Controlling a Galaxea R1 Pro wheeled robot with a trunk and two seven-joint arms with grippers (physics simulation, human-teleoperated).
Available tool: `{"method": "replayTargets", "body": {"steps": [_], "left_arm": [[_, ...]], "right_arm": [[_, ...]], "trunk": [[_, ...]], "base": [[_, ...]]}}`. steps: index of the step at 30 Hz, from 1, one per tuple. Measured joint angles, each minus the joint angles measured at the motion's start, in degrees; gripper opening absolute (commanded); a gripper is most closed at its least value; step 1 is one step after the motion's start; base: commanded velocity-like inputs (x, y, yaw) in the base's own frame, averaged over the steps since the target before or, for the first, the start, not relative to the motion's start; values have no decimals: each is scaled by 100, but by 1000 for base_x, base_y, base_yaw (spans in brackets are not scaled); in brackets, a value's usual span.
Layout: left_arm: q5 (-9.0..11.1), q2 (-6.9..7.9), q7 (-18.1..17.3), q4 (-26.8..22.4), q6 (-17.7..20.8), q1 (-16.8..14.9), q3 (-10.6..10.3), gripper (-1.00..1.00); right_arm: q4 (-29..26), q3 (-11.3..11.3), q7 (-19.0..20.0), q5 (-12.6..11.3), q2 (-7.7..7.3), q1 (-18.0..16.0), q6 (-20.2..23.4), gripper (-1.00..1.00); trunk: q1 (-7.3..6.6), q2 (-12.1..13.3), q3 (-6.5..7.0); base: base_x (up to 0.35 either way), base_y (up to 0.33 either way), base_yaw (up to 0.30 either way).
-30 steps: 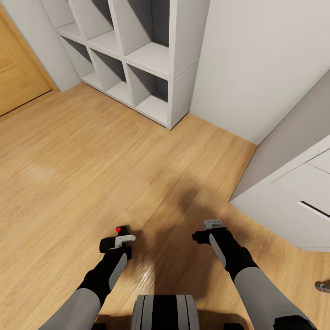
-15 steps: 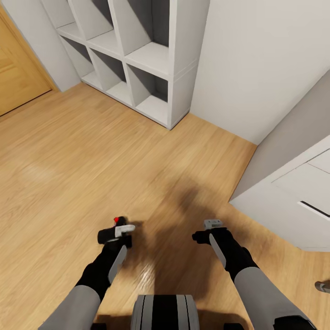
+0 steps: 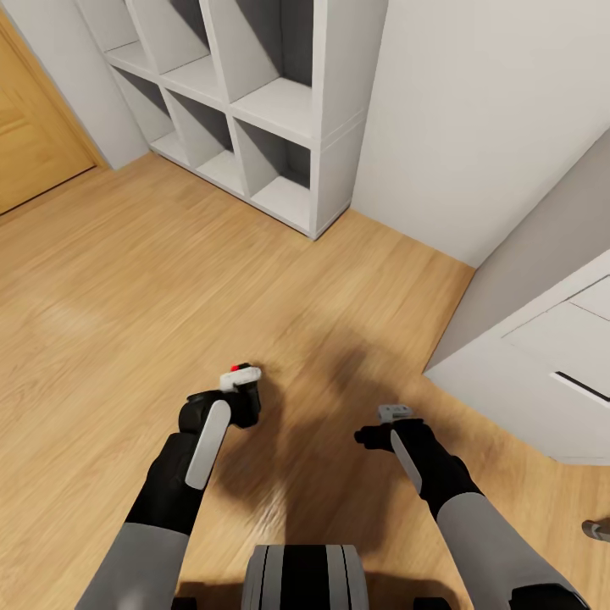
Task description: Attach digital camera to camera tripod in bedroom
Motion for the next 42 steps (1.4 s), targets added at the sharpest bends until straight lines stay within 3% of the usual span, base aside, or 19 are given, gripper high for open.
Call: {"method": "replayTargets", "body": {"steps": [5, 17, 29, 42], "left_arm": [[57, 0, 350, -1, -4, 1, 0, -100], [111, 0, 443, 50, -25, 1, -149, -100], [127, 0, 439, 311, -160, 0, -158, -100], [120, 0, 388, 970, -529, 0, -146, -100]], "right_arm": [[-1, -1, 75, 2, -2, 0, 4, 100], [3, 7, 82, 10, -2, 1, -62, 100], [-1, 4, 87, 10, -2, 0, -17, 100], [0, -89, 95, -8, -37, 0, 203, 100]], "trunk": [[0, 0, 0], [0, 0, 0], [-31, 16, 265], [-65, 33, 553]], "base": [[0, 0, 0], [0, 0, 0], [0, 0, 0], [0, 0, 0]]}}
